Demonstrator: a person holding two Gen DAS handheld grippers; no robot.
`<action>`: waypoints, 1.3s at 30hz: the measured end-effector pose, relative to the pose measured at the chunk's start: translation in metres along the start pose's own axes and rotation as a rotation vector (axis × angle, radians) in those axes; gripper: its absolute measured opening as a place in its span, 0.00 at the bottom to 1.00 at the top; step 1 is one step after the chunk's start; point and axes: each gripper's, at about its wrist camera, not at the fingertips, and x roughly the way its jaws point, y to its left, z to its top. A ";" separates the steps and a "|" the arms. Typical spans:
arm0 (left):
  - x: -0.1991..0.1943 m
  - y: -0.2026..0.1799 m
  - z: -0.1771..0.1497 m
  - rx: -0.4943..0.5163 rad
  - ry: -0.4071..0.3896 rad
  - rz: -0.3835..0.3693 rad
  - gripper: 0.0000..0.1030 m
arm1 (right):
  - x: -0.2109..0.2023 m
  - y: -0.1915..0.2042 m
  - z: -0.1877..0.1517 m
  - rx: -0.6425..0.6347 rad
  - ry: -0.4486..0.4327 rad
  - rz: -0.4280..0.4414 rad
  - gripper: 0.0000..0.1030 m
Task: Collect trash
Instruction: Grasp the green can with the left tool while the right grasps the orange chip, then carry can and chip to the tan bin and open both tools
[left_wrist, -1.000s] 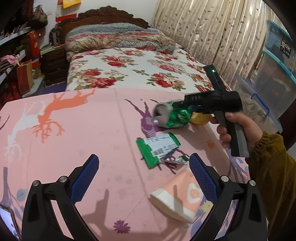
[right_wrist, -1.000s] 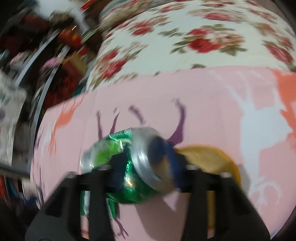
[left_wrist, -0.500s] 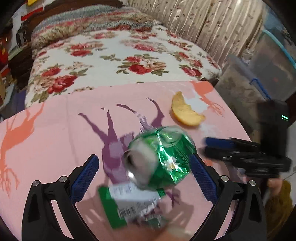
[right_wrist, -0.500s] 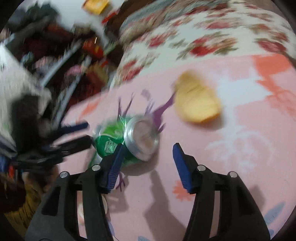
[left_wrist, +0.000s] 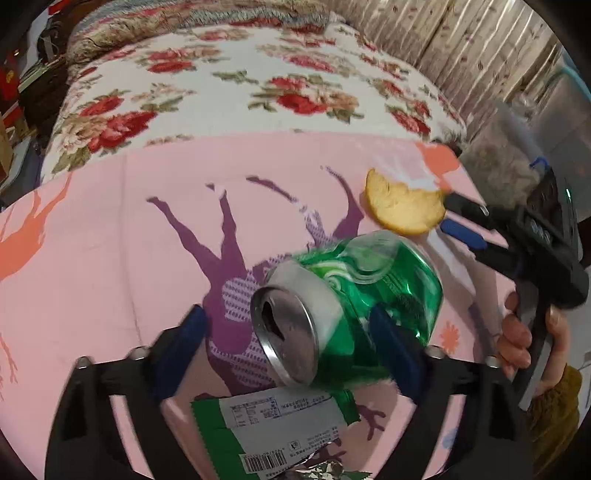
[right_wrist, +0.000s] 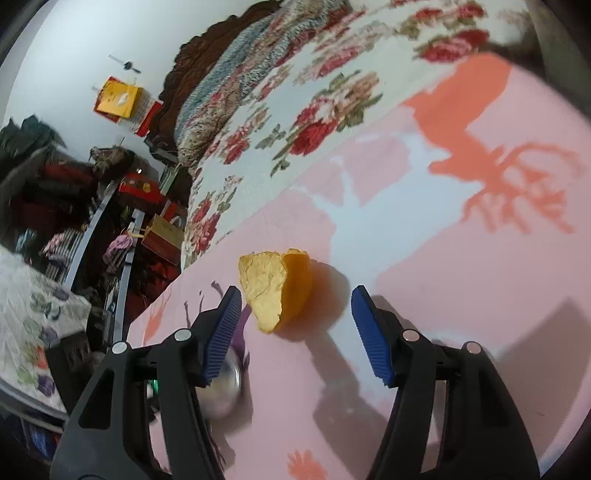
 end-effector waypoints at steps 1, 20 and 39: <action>0.002 -0.001 0.000 0.002 0.011 -0.011 0.67 | 0.007 0.001 0.002 0.007 -0.008 -0.004 0.60; -0.026 -0.121 0.002 0.128 -0.013 -0.120 0.51 | -0.107 -0.066 -0.024 0.057 -0.160 -0.060 0.12; 0.084 -0.497 -0.035 0.516 0.163 -0.265 0.52 | -0.394 -0.289 -0.054 0.259 -0.386 -0.391 0.16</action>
